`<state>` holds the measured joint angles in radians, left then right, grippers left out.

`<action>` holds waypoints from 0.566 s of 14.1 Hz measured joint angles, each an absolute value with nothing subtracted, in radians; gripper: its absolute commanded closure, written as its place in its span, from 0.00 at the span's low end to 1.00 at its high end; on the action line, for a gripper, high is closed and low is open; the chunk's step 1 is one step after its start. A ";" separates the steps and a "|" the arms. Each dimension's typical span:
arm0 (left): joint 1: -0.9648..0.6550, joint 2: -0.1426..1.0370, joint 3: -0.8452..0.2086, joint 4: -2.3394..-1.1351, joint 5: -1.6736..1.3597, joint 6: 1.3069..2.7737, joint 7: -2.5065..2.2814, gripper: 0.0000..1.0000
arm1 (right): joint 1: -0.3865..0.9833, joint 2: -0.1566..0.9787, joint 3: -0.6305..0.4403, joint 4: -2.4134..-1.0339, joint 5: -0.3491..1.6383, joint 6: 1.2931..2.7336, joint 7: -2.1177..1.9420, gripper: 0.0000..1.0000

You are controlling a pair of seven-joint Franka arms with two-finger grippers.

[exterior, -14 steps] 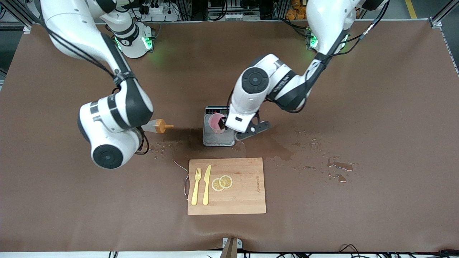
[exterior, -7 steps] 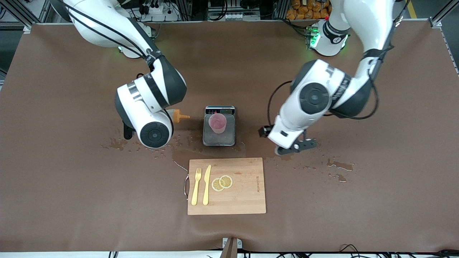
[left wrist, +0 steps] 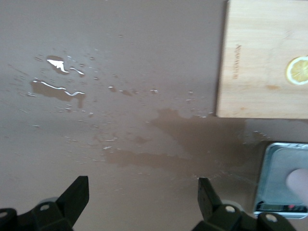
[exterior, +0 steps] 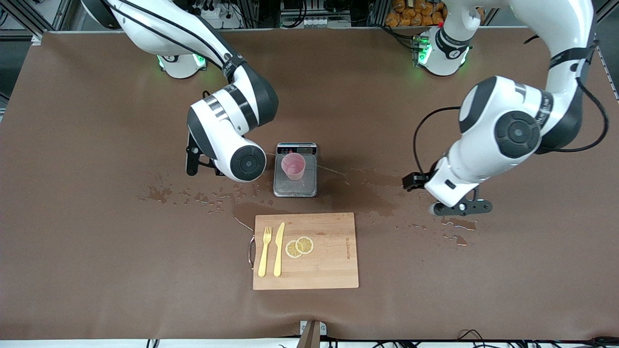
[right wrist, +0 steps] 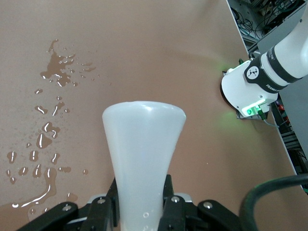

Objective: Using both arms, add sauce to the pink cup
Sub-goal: 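Squeeze sauce into the cup with the right gripper while the left gripper withdraws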

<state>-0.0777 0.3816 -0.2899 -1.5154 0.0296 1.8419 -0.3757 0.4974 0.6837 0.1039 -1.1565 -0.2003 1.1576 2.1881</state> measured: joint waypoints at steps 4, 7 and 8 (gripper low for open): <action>-0.004 0.341 -0.290 -1.543 0.030 1.803 -0.236 0.00 | 0.506 0.697 0.104 -1.162 -0.239 1.154 2.188 0.79; 0.009 0.295 -0.277 -1.552 0.030 1.767 -0.164 0.00 | 0.506 0.697 0.098 -1.161 -0.240 1.154 2.188 0.82; 0.008 0.275 -0.269 -1.559 0.030 1.761 -0.154 0.00 | 0.506 0.697 0.095 -1.161 -0.240 1.155 2.188 0.83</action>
